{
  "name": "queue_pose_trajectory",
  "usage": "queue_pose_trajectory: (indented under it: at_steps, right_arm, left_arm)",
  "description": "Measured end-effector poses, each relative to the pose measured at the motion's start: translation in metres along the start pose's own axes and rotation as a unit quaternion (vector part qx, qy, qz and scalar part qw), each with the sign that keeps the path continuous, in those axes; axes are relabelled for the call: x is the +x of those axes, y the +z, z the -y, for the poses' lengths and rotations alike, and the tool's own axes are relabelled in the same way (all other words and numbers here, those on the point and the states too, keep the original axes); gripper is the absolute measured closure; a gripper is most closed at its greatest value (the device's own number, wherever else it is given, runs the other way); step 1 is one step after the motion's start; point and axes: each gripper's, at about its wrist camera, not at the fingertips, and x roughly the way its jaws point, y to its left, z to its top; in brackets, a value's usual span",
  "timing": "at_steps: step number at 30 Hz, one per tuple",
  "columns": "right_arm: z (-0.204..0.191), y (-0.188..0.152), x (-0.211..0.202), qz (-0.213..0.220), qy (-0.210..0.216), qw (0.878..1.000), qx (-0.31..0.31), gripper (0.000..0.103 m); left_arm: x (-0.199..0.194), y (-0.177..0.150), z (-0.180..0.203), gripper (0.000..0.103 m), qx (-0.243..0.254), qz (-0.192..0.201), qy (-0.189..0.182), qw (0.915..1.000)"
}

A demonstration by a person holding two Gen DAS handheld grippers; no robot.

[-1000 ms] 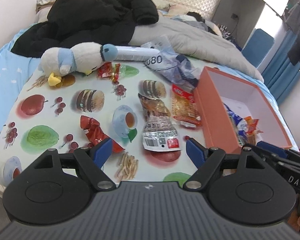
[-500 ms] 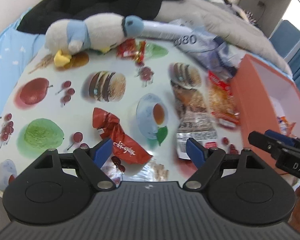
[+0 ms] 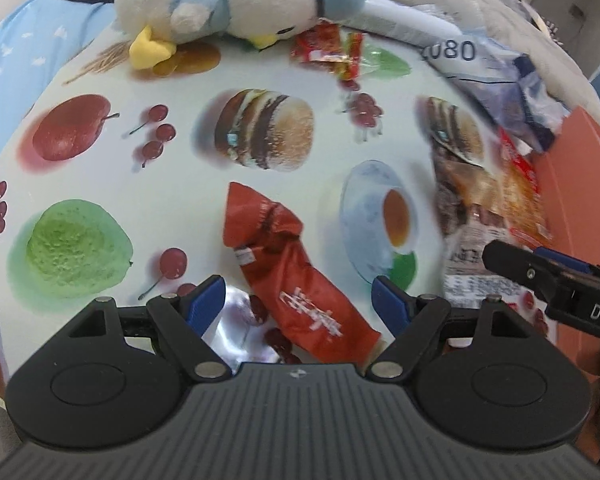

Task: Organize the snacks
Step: 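Grasp the clear white-labelled bread pack with right tool while left grasps the red wrapper pack, then carry the bread pack with right tool while left carries the red pack over the pink box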

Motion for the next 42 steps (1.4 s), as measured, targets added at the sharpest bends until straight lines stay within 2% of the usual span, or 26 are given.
queue_pose_trajectory:
  at_steps: [3, 5, 7, 11, 15, 17, 19, 25, 31, 34, 42]
  right_arm:
    - [-0.003, 0.004, 0.014, 0.0, -0.005, 1.0, -0.002, 0.015]
    - [-0.004, 0.005, 0.025, -0.005, -0.025, 1.0, 0.001, 0.015]
    - [-0.005, 0.006, 0.035, -0.011, -0.035, 0.999, -0.007, 0.015]
    - [-0.008, 0.006, 0.047, -0.016, -0.045, 0.999, -0.021, 0.015]
    - [-0.009, 0.002, 0.056, -0.021, -0.045, 0.998, -0.029, 0.016]
    - [-0.01, 0.0, 0.055, -0.017, -0.045, 0.998, -0.032, 0.021]
    - [-0.014, -0.001, 0.051, -0.006, -0.05, 0.998, -0.044, 0.036]
    - [-0.018, 0.0, 0.041, -0.014, -0.043, 0.997, -0.062, 0.046]
    - [-0.02, -0.004, 0.014, -0.002, -0.043, 0.997, -0.062, 0.048]
    - [-0.014, -0.008, -0.003, 0.003, -0.049, 0.998, -0.04, 0.049]
    - [-0.014, -0.026, -0.055, 0.028, -0.074, 0.996, -0.027, 0.049]
  left_arm:
    - [0.008, 0.002, -0.003, 0.021, -0.005, 0.008, 0.003, 0.9999]
    - [0.013, 0.004, -0.002, 0.022, -0.002, 0.013, 0.009, 0.9999]
    - [0.016, 0.006, -0.003, 0.031, -0.003, 0.019, 0.018, 0.9996]
    - [0.019, 0.009, -0.004, 0.04, -0.012, 0.034, 0.017, 0.9992]
    - [0.022, 0.013, -0.002, 0.057, -0.004, 0.039, 0.015, 0.9991]
    - [0.021, 0.014, -0.003, 0.057, -0.011, 0.038, 0.007, 0.9992]
    - [0.017, 0.013, -0.001, 0.058, -0.009, 0.039, 0.005, 0.9992]
    - [-0.002, 0.008, 0.005, 0.061, -0.001, 0.042, -0.002, 0.9991]
    - [-0.025, -0.006, 0.017, 0.063, 0.012, 0.046, -0.014, 0.9988]
    - [-0.037, -0.016, 0.023, 0.063, 0.019, 0.05, -0.021, 0.9983]
    - [-0.079, -0.031, 0.034, 0.063, 0.04, 0.066, -0.039, 0.9963]
